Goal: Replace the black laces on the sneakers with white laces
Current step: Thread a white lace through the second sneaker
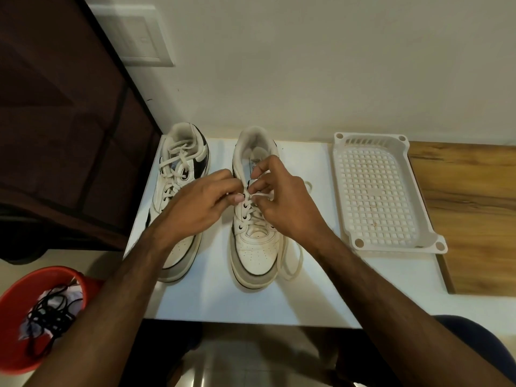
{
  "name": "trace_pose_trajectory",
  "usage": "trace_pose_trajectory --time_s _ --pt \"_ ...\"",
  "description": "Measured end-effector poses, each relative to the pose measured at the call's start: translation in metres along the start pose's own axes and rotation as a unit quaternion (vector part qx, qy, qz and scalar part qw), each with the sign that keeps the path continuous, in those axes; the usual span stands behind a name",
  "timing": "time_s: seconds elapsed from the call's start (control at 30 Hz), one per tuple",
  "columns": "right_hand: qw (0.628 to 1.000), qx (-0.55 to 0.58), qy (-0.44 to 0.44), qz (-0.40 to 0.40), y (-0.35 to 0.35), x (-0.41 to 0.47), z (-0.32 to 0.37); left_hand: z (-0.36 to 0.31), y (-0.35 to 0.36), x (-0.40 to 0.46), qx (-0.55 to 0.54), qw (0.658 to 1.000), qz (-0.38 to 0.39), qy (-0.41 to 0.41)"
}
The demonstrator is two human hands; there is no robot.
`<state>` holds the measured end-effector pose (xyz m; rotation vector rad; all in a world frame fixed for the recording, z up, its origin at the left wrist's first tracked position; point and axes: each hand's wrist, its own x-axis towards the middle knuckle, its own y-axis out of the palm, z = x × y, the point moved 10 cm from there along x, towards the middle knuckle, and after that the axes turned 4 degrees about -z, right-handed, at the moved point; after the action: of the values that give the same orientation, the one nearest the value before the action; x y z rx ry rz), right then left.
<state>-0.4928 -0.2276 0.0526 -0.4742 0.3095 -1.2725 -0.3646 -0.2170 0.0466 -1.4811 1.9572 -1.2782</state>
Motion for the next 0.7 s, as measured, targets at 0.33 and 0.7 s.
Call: trace_pose_trajectory --time_s 0.33,0.7 --pt "0.999 -0.042 -0.006 0.028 0.000 0.001 0.002 0.003 -0.064 -0.003 -0.430 0.867 -0.240 -0.075" --pt "1.000 -0.016 -0.001 0.022 -0.003 0.002 0.003 0.006 -0.001 0.001 -0.023 0.993 0.040 -0.104"
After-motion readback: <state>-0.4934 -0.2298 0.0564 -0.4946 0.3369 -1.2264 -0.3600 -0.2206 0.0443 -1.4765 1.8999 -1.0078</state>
